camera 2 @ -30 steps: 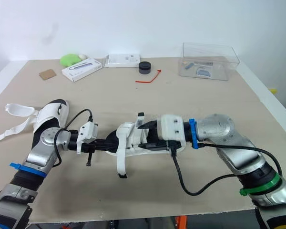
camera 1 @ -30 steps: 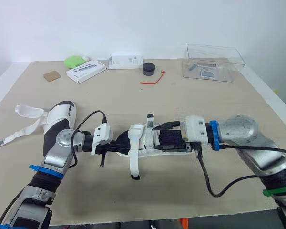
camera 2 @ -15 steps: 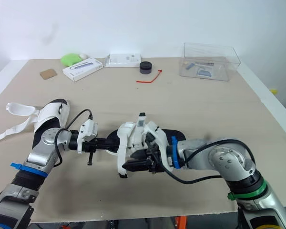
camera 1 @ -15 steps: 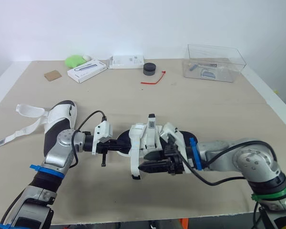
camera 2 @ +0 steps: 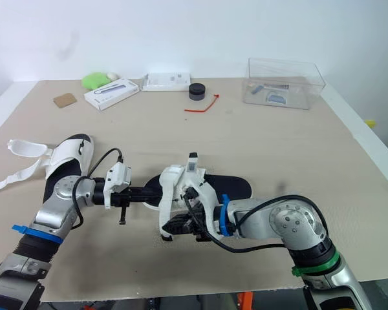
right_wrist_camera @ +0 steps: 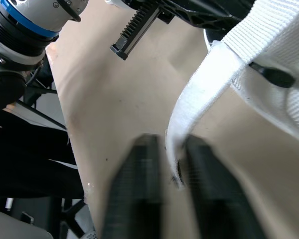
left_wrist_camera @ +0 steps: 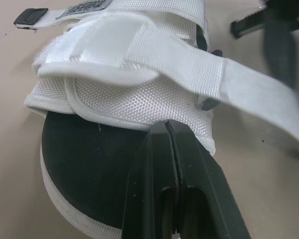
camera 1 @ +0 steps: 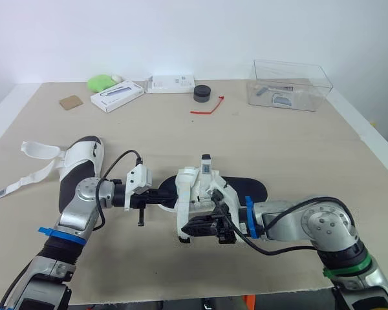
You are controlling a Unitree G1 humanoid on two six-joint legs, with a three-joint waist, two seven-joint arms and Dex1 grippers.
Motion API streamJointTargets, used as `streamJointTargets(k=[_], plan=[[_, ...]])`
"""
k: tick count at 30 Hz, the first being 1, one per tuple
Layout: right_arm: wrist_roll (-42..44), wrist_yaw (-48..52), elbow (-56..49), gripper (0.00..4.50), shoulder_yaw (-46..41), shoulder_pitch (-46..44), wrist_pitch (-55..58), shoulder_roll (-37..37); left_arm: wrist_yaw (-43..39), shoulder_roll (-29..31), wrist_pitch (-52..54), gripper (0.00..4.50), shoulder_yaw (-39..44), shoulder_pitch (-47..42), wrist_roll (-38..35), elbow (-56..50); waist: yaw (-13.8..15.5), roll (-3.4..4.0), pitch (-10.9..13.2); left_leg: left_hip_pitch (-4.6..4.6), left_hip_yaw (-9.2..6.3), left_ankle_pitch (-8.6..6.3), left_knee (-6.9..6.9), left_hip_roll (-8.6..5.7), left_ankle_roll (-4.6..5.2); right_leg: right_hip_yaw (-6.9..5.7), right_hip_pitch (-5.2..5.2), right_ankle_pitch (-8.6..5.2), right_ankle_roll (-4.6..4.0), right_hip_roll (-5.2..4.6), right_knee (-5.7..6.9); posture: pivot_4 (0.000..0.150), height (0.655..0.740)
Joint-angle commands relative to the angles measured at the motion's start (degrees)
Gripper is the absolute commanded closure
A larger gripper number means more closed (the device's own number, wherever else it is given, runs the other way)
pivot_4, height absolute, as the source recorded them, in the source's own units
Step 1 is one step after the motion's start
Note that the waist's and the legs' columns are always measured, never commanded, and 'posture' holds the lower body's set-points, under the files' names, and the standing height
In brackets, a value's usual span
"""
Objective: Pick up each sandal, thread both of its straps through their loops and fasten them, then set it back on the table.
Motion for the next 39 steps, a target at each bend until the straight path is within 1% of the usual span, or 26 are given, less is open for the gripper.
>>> streamJointTargets(k=[1,5,7,10,13,18,24,25,30,35,39], plan=[[4.0,-2.0,0.9,4.42,-1.0,-1.0,0.6,0.5,0.3,-0.1,-0.3,4.5,0.4,0.4,-0.2,-1.8,0.0,0.0,0.0,0.0,0.0,0.0,0.0,0.0,0.0,0.0,0.0,0.0,0.0,0.0,0.0,0.15,0.74],[5.8,-3.0,1.8,4.42,-0.8,-1.1,1.2,0.0,0.4,-0.1,-0.5,4.5,0.2,0.6,-0.1,-1.8,0.0,0.0,0.0,0.0,0.0,0.0,0.0,0.0,0.0,0.0,0.0,0.0,0.0,0.0,-0.01,0.15,0.74],[8.5,-3.8,2.7,4.42,-1.1,-1.6,0.9,-0.3,0.3,-0.1,-0.6,4.5,0.2,0.8,0.0,-1.7,0.0,0.0,0.0,-0.01,-0.01,0.0,0.0,0.0,0.0,0.0,0.0,0.0,0.01,0.0,-0.01,0.15,0.74],[16.0,-7.0,10.0,4.42,-2.3,-8.0,-0.6,-0.9,0.2,-0.1,-0.8,4.5,0.1,0.8,0.1,-1.5,-0.2,0.0,0.0,0.0,0.02,0.0,0.0,0.0,0.0,0.03,0.0,0.02,0.03,0.0,-0.01,0.15,0.74],[18.5,-7.0,17.4,4.42,-2.9,-15.1,0.0,-1.6,0.3,-0.4,-0.9,4.5,-0.1,0.7,0.3,-1.2,-0.2,0.0,0.0,0.03,0.15,0.06,0.01,-0.01,0.1,0.14,-0.01,0.15,0.09,0.01,-0.03,0.15,0.74],[14.6,-2.5,25.4,4.42,-1.9,-22.4,5.3,-2.9,0.3,-0.9,-1.4,4.5,-0.2,0.2,0.6,-0.4,-0.1,0.0,0.0,-0.05,0.13,0.07,-0.02,0.0,0.18,0.06,-0.01,0.16,0.08,0.03,-0.14,0.15,0.74],[8.9,2.1,31.6,4.42,-2.4,-25.2,10.4,-1.7,0.4,-1.2,-1.7,4.5,0.0,0.4,0.8,-0.4,0.0,0.0,0.0,-0.19,0.15,-0.02,-0.04,-0.01,0.33,0.09,-0.04,0.22,0.06,-0.05,-0.33,0.15,0.74],[7.8,2.8,32.3,4.42,-2.6,-25.6,11.0,-1.3,0.4,-1.2,-1.7,4.5,0.0,0.5,0.8,-0.4,0.0,0.0,0.0,-0.2,0.16,-0.02,-0.04,-0.01,0.33,0.09,-0.04,0.36,-0.09,-0.06,-0.37,0.15,0.74],[2.8,5.4,37.7,4.42,-5.0,-29.4,12.8,1.0,0.5,-1.2,-1.9,4.5,0.1,0.8,0.9,-0.3,-0.1,0.0,0.0,-0.23,0.19,-0.02,-0.03,0.0,0.33,0.11,-0.03,0.41,0.07,-0.03,-0.54,0.15,0.74],[-0.8,7.0,40.2,4.42,-7.9,-32.3,15.1,3.3,0.4,-1.1,-1.8,4.5,0.1,0.9,0.9,-0.3,-0.1,0.0,0.0,-0.26,0.2,-0.02,-0.04,0.01,0.33,0.11,-0.04,0.45,0.06,-0.02,-0.57,0.15,0.74],[-3.0,7.6,40.0,4.42,-9.6,-32.0,17.6,4.8,0.3,-0.8,-1.7,4.5,0.3,0.8,0.8,-0.3,-0.1,0.0,0.0,-0.3,0.2,-0.03,-0.05,0.01,0.33,0.11,-0.06,0.48,0.02,-0.03,-0.6,0.15,0.74]])
